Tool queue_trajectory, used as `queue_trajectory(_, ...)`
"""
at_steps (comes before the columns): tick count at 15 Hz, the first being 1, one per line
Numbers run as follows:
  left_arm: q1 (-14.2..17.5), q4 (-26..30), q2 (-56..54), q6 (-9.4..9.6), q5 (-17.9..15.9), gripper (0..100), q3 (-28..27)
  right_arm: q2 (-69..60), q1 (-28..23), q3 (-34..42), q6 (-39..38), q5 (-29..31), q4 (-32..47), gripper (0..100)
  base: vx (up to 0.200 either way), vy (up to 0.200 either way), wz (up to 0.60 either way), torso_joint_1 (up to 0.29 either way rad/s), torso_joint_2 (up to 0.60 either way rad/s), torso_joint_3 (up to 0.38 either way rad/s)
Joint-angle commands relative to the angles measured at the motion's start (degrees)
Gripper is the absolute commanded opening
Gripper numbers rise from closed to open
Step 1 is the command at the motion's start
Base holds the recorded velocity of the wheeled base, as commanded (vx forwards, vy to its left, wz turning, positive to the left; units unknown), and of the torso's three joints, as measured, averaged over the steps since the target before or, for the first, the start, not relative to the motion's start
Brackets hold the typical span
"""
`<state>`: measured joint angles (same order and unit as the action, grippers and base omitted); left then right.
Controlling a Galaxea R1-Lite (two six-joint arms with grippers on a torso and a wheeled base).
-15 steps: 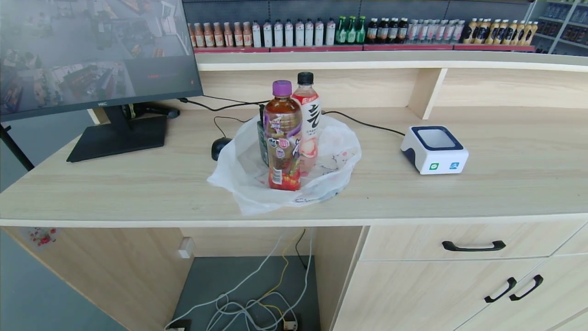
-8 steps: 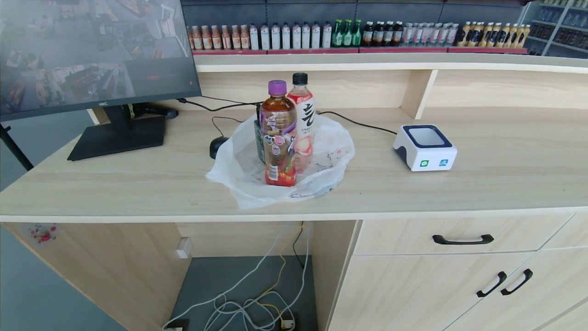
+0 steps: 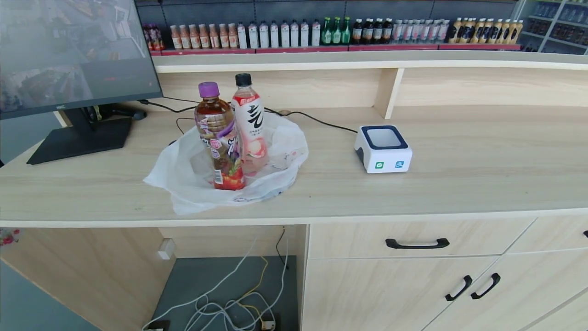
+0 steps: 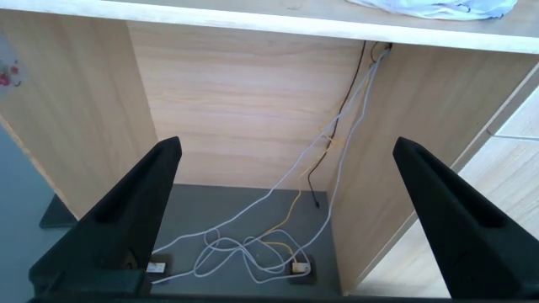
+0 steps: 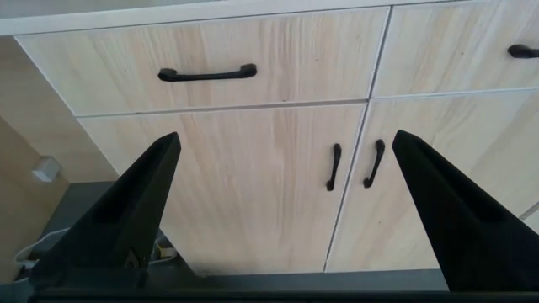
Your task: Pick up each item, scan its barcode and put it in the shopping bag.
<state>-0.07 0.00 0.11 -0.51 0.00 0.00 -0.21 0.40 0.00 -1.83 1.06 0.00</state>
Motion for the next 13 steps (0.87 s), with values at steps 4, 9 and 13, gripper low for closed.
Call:
queue_trajectory(4,-0.01,0.0,-0.02,-0.02,0.0,100,0.0,0.21,0.04,0.0,-0.02,-0.01,0.0,100,0.0,-0.2,0.0,0.002,0.0,0.002)
queue_trajectory(9,-0.01,0.0,-0.02,-0.02,0.0,100,0.0,0.21,0.04,0.0,1.04,-0.09,0.09,100,0.0,-0.04,0.0,0.001,0.0,0.0)
queue_trajectory(13,-0.01,0.0,-0.02,0.25,0.0,100,0.0,0.21,0.04,0.0,0.6,-0.09,0.0,100,0.0,0.0,0.0,0.0,0.0,0.0)
